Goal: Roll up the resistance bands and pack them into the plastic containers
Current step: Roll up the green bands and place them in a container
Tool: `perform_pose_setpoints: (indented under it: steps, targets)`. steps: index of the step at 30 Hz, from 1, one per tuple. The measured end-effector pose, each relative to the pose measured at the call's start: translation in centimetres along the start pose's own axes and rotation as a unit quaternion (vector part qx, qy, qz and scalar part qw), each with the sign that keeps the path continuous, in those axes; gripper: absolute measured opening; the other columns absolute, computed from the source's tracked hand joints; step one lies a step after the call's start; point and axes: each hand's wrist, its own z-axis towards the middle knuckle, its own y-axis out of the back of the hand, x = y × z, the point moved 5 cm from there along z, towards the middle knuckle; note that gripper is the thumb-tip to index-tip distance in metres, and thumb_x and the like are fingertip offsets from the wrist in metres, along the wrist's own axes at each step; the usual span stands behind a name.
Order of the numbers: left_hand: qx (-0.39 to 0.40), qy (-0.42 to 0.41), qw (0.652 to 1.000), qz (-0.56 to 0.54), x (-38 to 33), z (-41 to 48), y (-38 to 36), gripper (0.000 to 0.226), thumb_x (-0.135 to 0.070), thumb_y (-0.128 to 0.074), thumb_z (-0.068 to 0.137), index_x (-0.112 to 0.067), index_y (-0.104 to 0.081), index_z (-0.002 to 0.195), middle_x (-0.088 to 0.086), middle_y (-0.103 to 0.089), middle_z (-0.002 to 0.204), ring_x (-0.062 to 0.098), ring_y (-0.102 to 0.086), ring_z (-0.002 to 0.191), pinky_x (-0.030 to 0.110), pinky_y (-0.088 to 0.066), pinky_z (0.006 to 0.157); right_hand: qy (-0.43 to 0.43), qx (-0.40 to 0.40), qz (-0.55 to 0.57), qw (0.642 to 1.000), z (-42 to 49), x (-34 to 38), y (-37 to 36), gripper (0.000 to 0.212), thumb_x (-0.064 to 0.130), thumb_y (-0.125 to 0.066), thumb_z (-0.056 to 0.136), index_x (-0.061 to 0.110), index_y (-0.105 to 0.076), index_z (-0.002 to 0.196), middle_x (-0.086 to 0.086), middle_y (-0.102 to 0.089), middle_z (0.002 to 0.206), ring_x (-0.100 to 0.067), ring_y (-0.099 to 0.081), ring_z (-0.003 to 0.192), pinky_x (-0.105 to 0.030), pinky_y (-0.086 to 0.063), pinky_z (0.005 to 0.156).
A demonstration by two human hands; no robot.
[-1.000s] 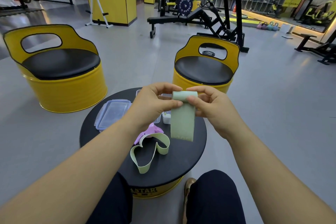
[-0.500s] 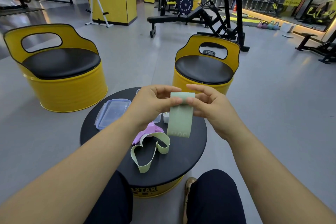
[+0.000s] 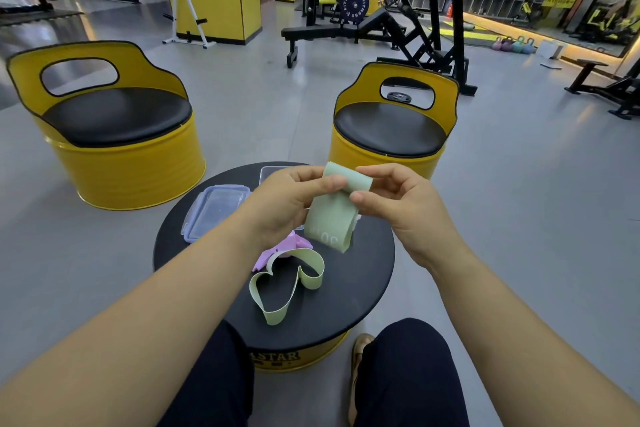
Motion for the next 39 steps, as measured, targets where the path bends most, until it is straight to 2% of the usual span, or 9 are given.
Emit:
perform_pose_setpoints:
  steps: [4,7,11,16,20,24,29,34,39]
  targets:
    - [0.084,0.043,0.995,-0.011,-0.2,-0.2,-0.1,0.018,-0.017,-0.066,0.078,-0.007,-0.069,0.092,0.007,-0.072,0.08,0.019,-0.069,0.07,0.029,-0.056,0.063,0.013,0.101,-0.149,0.984,0.3,1.2,-0.1,0.047,0.021,-0.079,0.066,0.027,-0.059,0.108,0.016,-0.062,0.11,-0.017,-0.058,0.091,-0.044,-0.054,0.084]
    - [0.153,0.063,0.986,0.003,-0.7,-0.5,-0.4,0.012,-0.014,-0.074,0.069,-0.011,-0.075,0.08,0.006,-0.072,0.077,0.018,-0.069,0.066,0.025,-0.055,0.06,-0.018,0.235,-0.2,0.951,0.4,2.4,-0.6,0.071,0.017,-0.079,0.069,0.032,-0.046,0.131,0.019,-0.054,0.127,-0.016,-0.058,0.095,-0.045,-0.052,0.088]
    - [0.209,0.077,0.975,0.014,-1.2,-0.7,-0.9,0.022,-0.027,-0.071,0.061,-0.012,-0.076,0.076,0.006,-0.072,0.074,0.015,-0.069,0.063,0.022,-0.054,0.056,-0.018,0.301,-0.219,0.928,0.3,4.0,-1.4,0.065,0.018,-0.083,0.063,0.035,-0.055,0.119,0.017,-0.066,0.1,-0.029,-0.059,0.098,-0.045,-0.052,0.085]
    - [0.229,0.078,0.97,0.016,-0.9,-0.8,-0.9,0.034,-0.035,-0.083,0.055,-0.014,-0.076,0.081,0.005,-0.073,0.079,0.015,-0.07,0.069,0.024,-0.056,0.061,0.011,0.289,-0.213,0.933,0.0,4.1,-1.4,0.062,0.017,-0.086,0.057,0.026,-0.061,0.113,0.006,-0.067,0.097,-0.037,-0.059,0.092,-0.055,-0.05,0.082]
    - [0.206,0.09,0.974,0.034,-0.1,-0.6,-0.4,0.025,-0.024,-0.084,0.065,-0.011,-0.076,0.084,0.005,-0.072,0.08,0.015,-0.069,0.069,0.024,-0.056,0.064,0.015,0.25,-0.207,0.946,-0.1,4.1,-0.9,0.063,0.018,-0.088,0.052,0.03,-0.061,0.108,0.012,-0.063,0.092,-0.02,-0.054,0.081,-0.04,-0.048,0.074]
    - [0.145,0.085,0.984,0.052,0.3,-0.6,-0.5,0.012,-0.015,-0.065,0.075,-0.01,-0.075,0.074,0.003,-0.07,0.067,0.011,-0.065,0.056,0.02,-0.053,0.053,0.024,0.226,-0.217,0.949,-0.1,4.4,-0.5,0.06,0.022,-0.084,0.05,0.031,-0.061,0.105,0.006,-0.063,0.096,-0.011,-0.054,0.081,-0.033,-0.047,0.072]
    - [0.124,0.079,0.983,0.109,0.0,-0.4,-0.3,0.025,-0.02,-0.069,0.067,-0.007,-0.072,0.089,0.007,-0.071,0.078,0.016,-0.066,0.066,0.025,-0.055,0.063,0.037,0.216,-0.234,0.947,0.0,4.2,0.1,0.06,0.023,-0.086,0.05,0.031,-0.062,0.104,-0.004,-0.065,0.102,-0.012,-0.054,0.082,-0.044,-0.048,0.073]
    - [0.096,0.079,0.985,0.116,0.4,-0.5,-0.2,0.033,-0.02,-0.071,0.065,-0.006,-0.071,0.095,0.01,-0.072,0.085,0.02,-0.067,0.074,0.031,-0.055,0.073,0.061,0.217,-0.308,0.924,0.2,3.6,0.1,0.06,0.02,-0.088,0.055,0.036,-0.058,0.104,0.037,-0.056,0.085,0.001,-0.048,0.075,-0.012,-0.041,0.062]
    - [0.069,0.078,0.989,0.101,1.0,-0.6,-0.2,0.021,-0.011,-0.073,0.074,-0.008,-0.072,0.095,0.015,-0.069,0.091,0.027,-0.062,0.082,0.045,-0.049,0.087,0.094,0.212,-0.375,0.897,0.6,3.0,0.0,0.063,0.02,-0.089,0.058,0.03,-0.057,0.111,0.027,-0.053,0.092,0.001,-0.046,0.077,-0.007,-0.038,0.065]
